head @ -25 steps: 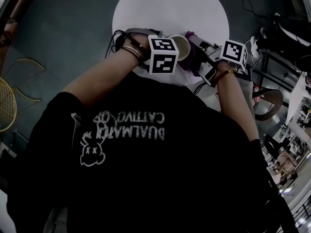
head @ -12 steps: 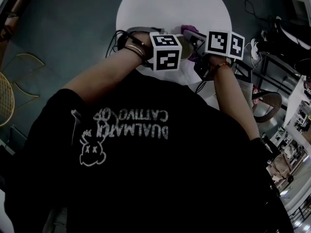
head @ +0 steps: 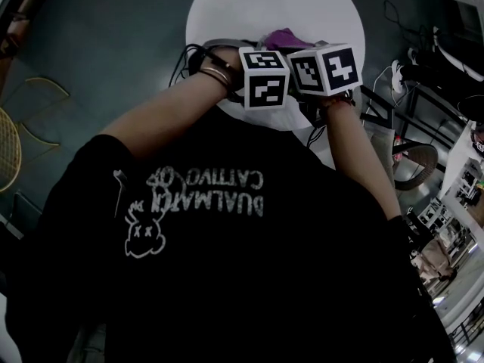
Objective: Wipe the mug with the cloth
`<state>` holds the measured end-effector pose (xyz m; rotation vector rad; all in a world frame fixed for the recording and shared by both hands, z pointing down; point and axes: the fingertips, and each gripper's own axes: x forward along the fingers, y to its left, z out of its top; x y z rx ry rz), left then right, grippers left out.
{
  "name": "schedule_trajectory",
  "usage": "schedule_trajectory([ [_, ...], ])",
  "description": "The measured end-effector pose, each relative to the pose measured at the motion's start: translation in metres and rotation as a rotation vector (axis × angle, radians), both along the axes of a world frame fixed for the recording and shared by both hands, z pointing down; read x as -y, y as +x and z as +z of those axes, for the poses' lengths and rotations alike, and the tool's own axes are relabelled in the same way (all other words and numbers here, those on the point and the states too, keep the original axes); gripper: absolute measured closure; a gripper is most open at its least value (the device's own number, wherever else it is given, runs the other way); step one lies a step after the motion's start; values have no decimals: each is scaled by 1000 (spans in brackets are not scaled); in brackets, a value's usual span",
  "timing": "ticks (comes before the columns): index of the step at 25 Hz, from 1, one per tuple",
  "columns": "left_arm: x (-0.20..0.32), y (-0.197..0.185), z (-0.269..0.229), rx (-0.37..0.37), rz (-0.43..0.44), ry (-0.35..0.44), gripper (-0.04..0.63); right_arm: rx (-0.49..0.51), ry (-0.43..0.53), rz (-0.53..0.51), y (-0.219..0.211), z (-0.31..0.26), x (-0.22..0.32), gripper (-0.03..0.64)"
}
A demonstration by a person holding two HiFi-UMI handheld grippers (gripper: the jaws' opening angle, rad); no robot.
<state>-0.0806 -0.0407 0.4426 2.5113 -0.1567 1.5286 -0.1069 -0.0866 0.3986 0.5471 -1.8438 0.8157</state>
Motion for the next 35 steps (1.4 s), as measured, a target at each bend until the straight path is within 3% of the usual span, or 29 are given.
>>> schedule_trajectory([
  [6, 3, 1, -3, -50, -39, 14, 529, 109, -62, 68, -13, -6, -8, 594],
  [10, 3, 2, -7, -137, -80, 49, 520, 193, -88, 152, -5, -13, -11, 594],
  [14, 8, -4, -12, -239, -202, 52, 497, 261, -63, 263, 9, -20, -6, 594],
  [18, 6, -13, -22, -316, -284, 33, 474, 286, 19, 303, 17, -31, -6, 594],
  [21, 5, -13, -33, -343, -389, 2, 442, 357, 181, 328, 34, -60, 1, 595],
  [25, 6, -6, -43, -358, -525, 13, 423, 566, 434, 378, 71, -131, 22, 595],
  [30, 13, -12, -76, -414, -809, 75, 451, 782, 541, 380, 126, -219, 5, 595],
  [33, 12, -16, -125, -550, -1015, 157, 504, 970, 520, 344, 147, -274, -32, 595],
  [35, 5, 6, -177, -705, -1068, 200, 532, 1080, 508, 264, 158, -310, -62, 594],
])
